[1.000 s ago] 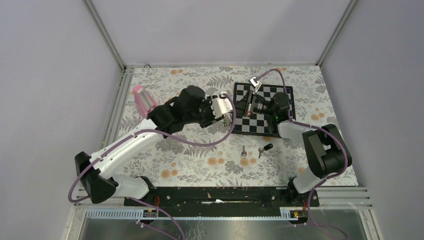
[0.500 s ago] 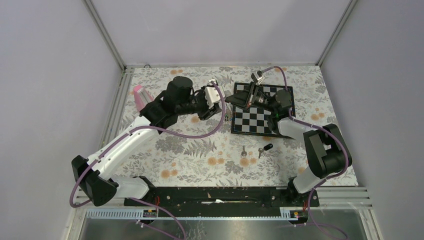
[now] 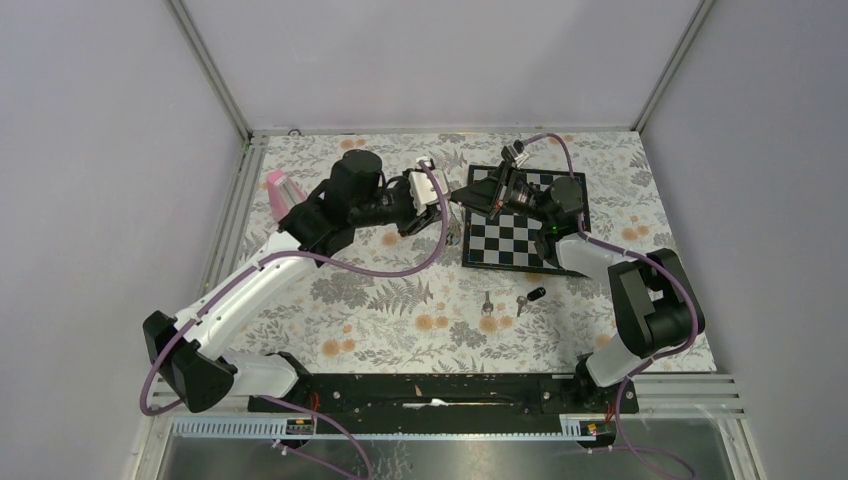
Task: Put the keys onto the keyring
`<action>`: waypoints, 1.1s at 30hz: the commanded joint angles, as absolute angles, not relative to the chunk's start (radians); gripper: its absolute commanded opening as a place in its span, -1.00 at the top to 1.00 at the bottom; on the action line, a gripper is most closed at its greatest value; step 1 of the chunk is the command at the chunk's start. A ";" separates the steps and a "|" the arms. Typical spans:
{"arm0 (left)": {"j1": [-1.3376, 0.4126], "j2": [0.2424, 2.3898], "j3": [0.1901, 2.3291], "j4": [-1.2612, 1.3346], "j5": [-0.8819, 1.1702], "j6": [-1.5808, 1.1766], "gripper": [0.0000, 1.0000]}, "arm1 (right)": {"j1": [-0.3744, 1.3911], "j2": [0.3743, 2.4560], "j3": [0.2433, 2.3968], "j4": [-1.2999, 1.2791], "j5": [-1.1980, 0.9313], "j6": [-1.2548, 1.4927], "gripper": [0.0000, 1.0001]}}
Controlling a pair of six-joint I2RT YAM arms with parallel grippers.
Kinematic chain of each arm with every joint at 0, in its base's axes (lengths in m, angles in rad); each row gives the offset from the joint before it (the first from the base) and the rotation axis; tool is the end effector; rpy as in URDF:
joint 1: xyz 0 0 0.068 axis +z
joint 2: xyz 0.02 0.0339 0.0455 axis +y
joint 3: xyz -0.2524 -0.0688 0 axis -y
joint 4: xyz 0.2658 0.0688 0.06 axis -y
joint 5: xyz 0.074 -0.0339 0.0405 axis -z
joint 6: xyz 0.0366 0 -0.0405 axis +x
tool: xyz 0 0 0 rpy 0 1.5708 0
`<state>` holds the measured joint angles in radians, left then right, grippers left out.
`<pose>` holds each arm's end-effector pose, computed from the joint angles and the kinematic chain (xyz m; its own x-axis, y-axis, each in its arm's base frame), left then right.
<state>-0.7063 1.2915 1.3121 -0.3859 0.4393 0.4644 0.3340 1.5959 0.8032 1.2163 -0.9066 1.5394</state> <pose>0.2295 -0.2163 0.3833 0.1555 0.4002 -0.9031 0.9171 0.2813 0.2825 0.3152 0.1399 0.2583 -0.8676 0.3511 -0.3521 -0.4158 -0.1238 0.9010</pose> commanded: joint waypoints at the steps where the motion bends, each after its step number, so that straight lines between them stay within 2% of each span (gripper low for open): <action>1: -0.694 1.303 1.326 -0.320 0.469 0.485 0.29 | 0.339 1.546 0.843 1.240 -0.900 1.554 1.00; 10: -0.678 1.364 1.369 -0.323 0.506 0.491 0.35 | 0.339 1.536 0.844 1.227 -0.905 1.553 1.00; 27: -0.669 1.412 1.425 -0.357 0.582 0.477 0.84 | 0.339 1.530 0.838 1.192 -0.908 1.525 1.00; 30: -0.669 1.411 1.423 -0.359 0.579 0.475 0.85 | 0.339 1.529 0.836 1.192 -0.910 1.522 1.00; 33: -0.668 1.401 1.413 -0.357 0.566 0.474 0.77 | 0.339 1.529 0.837 1.191 -0.910 1.519 1.00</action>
<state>-0.6735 1.4155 1.3792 -0.3756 0.5434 0.4770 0.3340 1.5784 0.8032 1.1500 -0.9073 1.5364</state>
